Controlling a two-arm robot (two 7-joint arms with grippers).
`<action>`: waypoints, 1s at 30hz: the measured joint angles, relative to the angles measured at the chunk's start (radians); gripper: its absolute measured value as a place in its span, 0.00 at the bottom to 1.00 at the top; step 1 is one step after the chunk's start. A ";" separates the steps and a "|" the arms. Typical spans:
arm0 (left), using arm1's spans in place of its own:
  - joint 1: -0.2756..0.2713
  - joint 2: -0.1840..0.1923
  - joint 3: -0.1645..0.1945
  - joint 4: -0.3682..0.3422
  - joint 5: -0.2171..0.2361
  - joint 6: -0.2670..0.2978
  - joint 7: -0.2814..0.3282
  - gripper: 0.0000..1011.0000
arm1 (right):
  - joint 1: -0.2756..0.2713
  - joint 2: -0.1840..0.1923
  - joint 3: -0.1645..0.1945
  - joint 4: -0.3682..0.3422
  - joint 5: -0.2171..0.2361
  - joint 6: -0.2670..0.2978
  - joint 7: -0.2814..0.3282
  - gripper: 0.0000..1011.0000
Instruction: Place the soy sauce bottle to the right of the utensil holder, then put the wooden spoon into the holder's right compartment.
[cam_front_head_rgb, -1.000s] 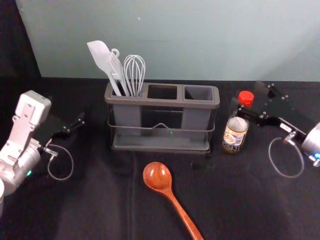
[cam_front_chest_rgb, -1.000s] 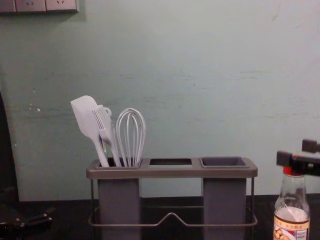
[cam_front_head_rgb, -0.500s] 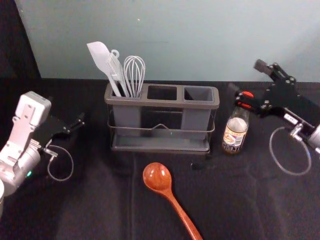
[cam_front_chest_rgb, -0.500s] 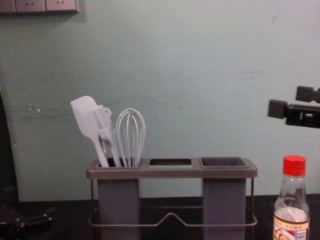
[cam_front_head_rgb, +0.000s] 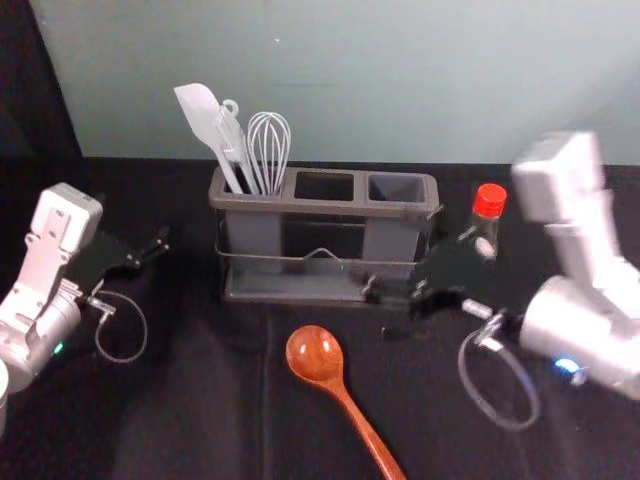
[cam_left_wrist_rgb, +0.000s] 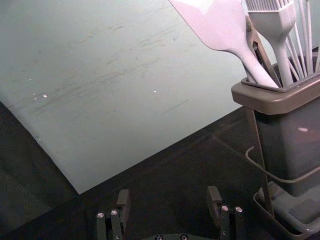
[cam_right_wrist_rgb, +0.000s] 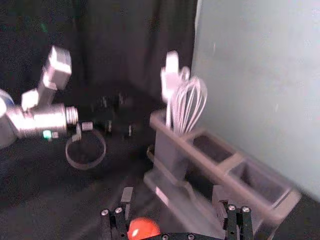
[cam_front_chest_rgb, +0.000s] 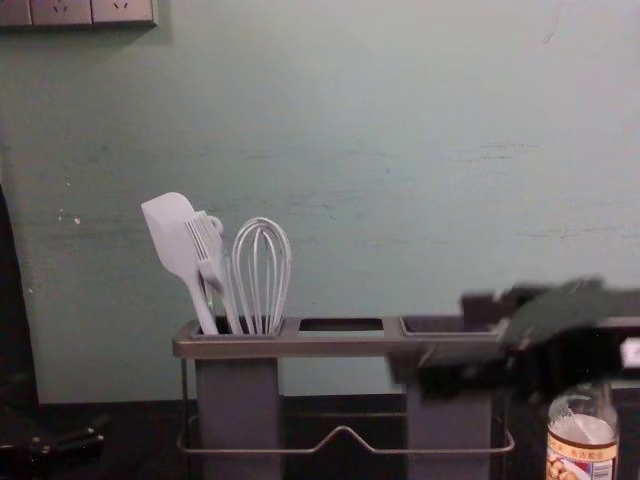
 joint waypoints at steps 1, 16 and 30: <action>0.000 0.000 0.000 0.000 0.000 0.000 0.000 0.99 | 0.012 -0.014 -0.024 -0.012 -0.016 0.080 -0.024 0.99; 0.000 0.000 0.000 0.000 0.000 0.000 0.000 0.99 | 0.153 -0.185 -0.176 0.068 -0.076 0.596 -0.099 0.99; 0.000 0.000 0.000 0.000 0.000 0.000 0.000 0.99 | 0.207 -0.315 -0.232 0.212 -0.137 0.709 -0.147 0.99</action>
